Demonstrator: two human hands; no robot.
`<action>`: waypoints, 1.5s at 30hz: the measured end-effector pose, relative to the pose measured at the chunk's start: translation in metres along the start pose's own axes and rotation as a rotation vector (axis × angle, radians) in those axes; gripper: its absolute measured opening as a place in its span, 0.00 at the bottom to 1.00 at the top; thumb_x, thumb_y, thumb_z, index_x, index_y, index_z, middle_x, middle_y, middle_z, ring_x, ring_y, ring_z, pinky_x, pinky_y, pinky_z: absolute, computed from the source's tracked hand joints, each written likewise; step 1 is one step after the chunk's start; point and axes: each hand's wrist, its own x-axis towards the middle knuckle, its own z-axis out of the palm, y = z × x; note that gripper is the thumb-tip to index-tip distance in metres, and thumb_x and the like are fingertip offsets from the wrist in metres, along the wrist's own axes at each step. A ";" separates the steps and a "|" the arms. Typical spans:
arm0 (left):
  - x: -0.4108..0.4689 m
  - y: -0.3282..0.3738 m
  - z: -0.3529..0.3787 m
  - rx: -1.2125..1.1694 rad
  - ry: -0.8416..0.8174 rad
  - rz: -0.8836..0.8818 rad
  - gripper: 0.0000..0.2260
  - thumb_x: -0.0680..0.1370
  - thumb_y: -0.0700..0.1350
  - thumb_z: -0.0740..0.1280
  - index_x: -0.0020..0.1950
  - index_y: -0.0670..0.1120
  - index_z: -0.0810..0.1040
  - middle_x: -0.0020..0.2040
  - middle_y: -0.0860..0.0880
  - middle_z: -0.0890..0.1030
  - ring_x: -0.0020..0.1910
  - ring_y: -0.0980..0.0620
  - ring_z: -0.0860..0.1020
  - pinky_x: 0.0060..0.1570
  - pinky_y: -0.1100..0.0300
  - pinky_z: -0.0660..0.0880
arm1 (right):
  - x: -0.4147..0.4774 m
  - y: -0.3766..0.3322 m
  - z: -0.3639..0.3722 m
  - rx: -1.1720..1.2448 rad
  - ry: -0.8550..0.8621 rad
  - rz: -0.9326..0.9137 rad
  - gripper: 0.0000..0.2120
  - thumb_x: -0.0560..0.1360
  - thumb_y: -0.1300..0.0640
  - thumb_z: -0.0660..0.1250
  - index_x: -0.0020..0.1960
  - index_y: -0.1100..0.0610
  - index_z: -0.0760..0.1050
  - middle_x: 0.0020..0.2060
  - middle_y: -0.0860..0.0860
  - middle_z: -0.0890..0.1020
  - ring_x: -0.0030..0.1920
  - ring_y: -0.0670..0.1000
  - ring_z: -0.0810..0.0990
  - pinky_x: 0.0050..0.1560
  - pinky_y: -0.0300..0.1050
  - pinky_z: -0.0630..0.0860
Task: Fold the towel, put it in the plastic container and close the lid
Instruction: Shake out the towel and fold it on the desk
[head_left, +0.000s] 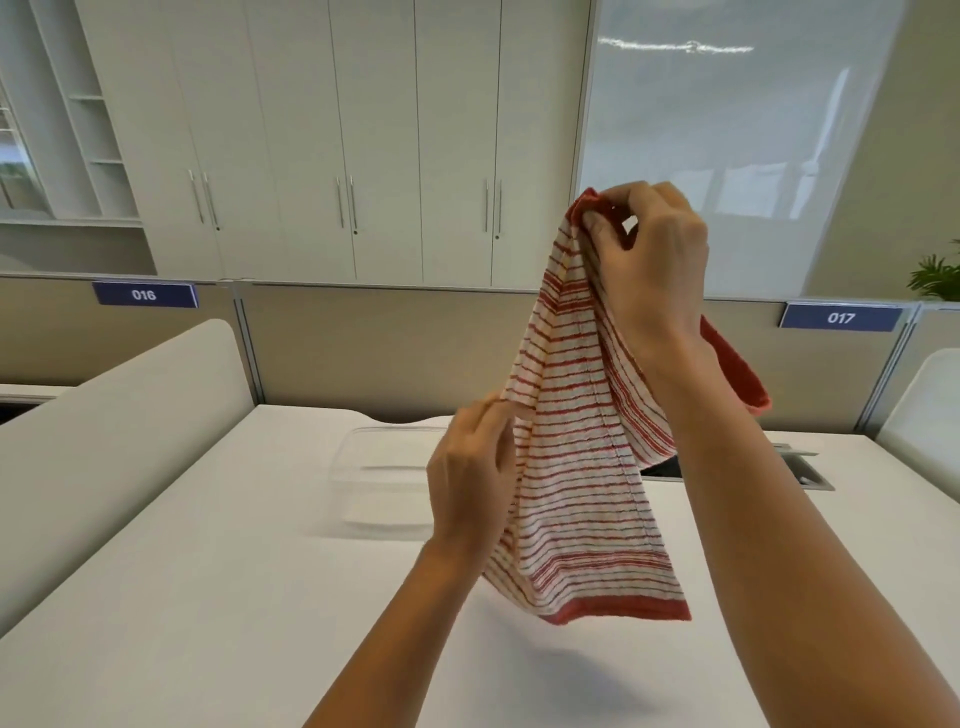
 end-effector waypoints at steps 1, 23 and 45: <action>-0.004 0.003 0.003 -0.001 -0.033 -0.010 0.11 0.75 0.46 0.65 0.53 0.43 0.81 0.50 0.46 0.85 0.46 0.48 0.83 0.45 0.58 0.80 | 0.001 -0.002 0.000 -0.002 0.007 -0.001 0.11 0.77 0.55 0.65 0.56 0.57 0.78 0.51 0.52 0.80 0.46 0.42 0.73 0.50 0.36 0.76; -0.054 -0.030 0.020 0.081 -0.304 -0.283 0.14 0.78 0.51 0.61 0.60 0.49 0.77 0.55 0.51 0.83 0.47 0.52 0.82 0.43 0.68 0.75 | 0.019 0.006 -0.028 -0.184 0.158 0.083 0.12 0.77 0.49 0.62 0.57 0.52 0.77 0.54 0.48 0.80 0.44 0.43 0.74 0.41 0.35 0.66; -0.013 -0.110 -0.019 -0.216 -0.547 -0.653 0.06 0.74 0.42 0.70 0.41 0.41 0.83 0.36 0.45 0.79 0.38 0.54 0.73 0.36 0.61 0.67 | 0.004 0.069 -0.047 -0.251 0.113 0.244 0.13 0.76 0.49 0.64 0.57 0.54 0.77 0.55 0.52 0.80 0.54 0.53 0.79 0.46 0.44 0.71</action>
